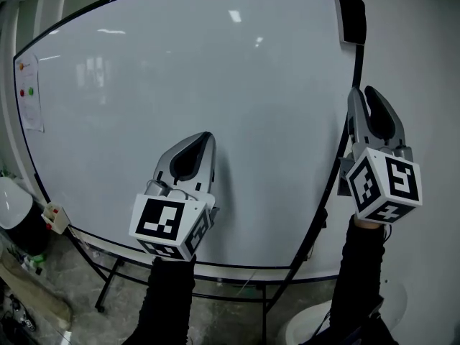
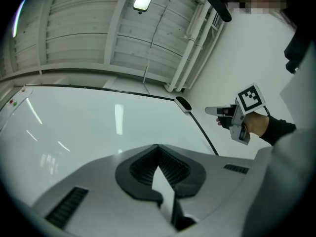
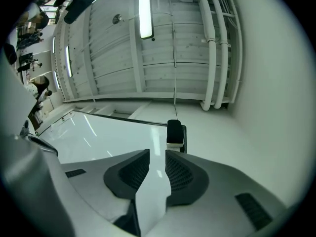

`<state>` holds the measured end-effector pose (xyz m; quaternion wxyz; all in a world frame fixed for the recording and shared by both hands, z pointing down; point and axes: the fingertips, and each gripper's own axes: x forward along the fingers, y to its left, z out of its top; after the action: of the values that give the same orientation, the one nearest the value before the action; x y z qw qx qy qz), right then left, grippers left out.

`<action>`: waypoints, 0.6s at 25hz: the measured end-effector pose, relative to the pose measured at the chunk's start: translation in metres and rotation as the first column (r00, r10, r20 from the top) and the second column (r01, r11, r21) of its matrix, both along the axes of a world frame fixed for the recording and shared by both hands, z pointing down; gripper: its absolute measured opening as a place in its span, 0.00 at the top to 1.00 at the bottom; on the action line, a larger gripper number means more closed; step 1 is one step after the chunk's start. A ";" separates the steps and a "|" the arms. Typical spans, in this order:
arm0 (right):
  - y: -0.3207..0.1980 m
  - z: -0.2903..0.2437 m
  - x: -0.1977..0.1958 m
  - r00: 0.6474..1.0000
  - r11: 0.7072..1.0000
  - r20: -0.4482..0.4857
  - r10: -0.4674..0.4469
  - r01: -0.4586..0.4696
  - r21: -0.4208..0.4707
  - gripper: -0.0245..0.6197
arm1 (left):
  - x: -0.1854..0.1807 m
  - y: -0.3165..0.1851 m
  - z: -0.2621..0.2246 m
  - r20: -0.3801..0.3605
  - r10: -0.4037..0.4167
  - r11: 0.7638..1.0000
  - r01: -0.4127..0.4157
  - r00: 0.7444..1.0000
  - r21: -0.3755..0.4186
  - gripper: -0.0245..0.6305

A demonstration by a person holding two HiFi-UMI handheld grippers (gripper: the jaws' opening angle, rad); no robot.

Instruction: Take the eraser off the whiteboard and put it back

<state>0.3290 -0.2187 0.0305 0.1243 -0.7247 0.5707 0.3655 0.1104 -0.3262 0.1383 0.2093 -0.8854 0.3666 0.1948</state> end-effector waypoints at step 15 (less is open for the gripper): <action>0.027 0.096 -0.024 0.997 0.992 0.004 0.071 -0.071 -0.103 0.95 | 0.012 0.021 0.008 -0.008 0.099 0.995 -0.099 0.995 -0.017 0.95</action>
<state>0.3051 -0.1915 0.1266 0.0759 -0.7515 0.5623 0.3368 0.1221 -0.3052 0.1466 0.1902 -0.9036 0.3246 0.2050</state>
